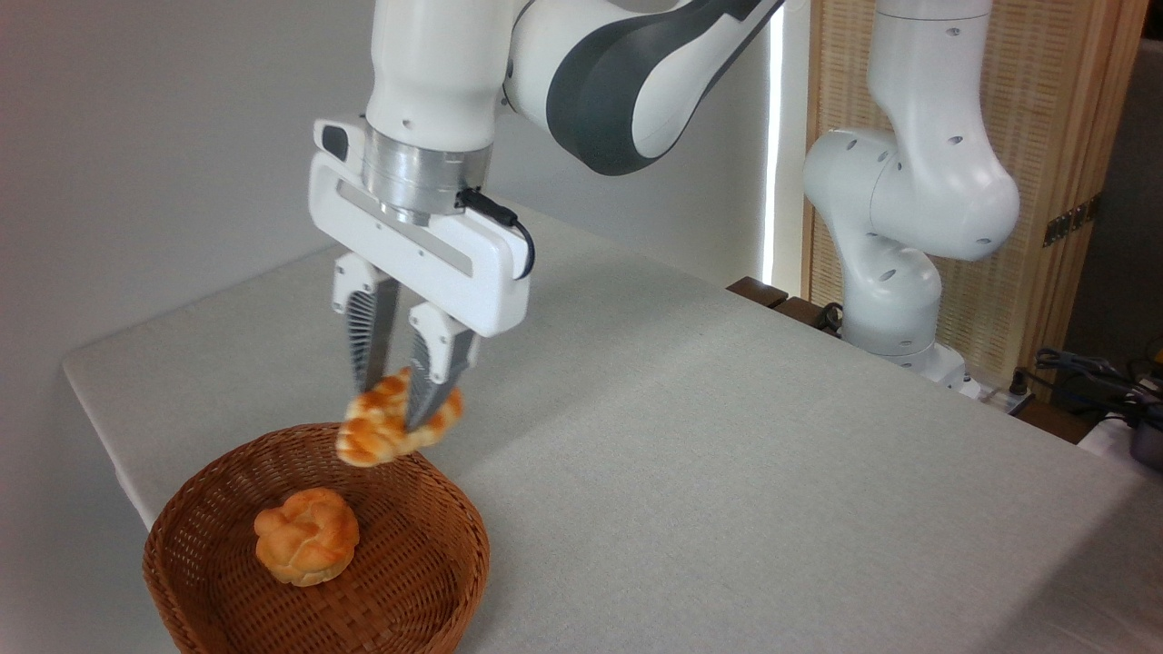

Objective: Put bread into the basket
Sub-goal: 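Lift the braided roll and carry it over the wicker basket, then open the gripper to drop the roll into the basket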

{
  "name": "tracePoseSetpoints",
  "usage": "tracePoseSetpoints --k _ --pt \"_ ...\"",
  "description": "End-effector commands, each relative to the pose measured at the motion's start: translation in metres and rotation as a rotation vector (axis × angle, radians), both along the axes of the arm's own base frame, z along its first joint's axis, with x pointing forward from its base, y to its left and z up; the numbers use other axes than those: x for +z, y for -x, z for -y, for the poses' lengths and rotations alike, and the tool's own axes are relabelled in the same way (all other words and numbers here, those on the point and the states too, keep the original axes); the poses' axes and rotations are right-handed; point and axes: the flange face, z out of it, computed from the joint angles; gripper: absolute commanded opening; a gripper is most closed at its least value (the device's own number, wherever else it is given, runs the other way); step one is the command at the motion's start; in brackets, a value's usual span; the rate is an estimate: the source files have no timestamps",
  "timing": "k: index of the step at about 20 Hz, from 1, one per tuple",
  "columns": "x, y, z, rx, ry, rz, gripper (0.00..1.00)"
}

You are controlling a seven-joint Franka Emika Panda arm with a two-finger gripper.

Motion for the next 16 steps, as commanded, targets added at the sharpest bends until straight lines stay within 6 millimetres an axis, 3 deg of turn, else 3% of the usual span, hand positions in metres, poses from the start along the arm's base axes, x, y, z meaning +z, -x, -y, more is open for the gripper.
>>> tracePoseSetpoints --k 1,3,4,5,16 --pt "0.015 -0.017 -0.002 0.169 0.095 0.101 0.64" --pt "0.011 -0.026 -0.005 0.234 0.115 0.141 0.78" --pt "0.012 -0.028 -0.006 0.262 0.125 0.163 0.96" --pt "0.010 -0.030 -0.006 0.281 0.130 0.165 1.00" --pt "-0.003 -0.033 -0.001 0.265 0.116 0.144 1.00"
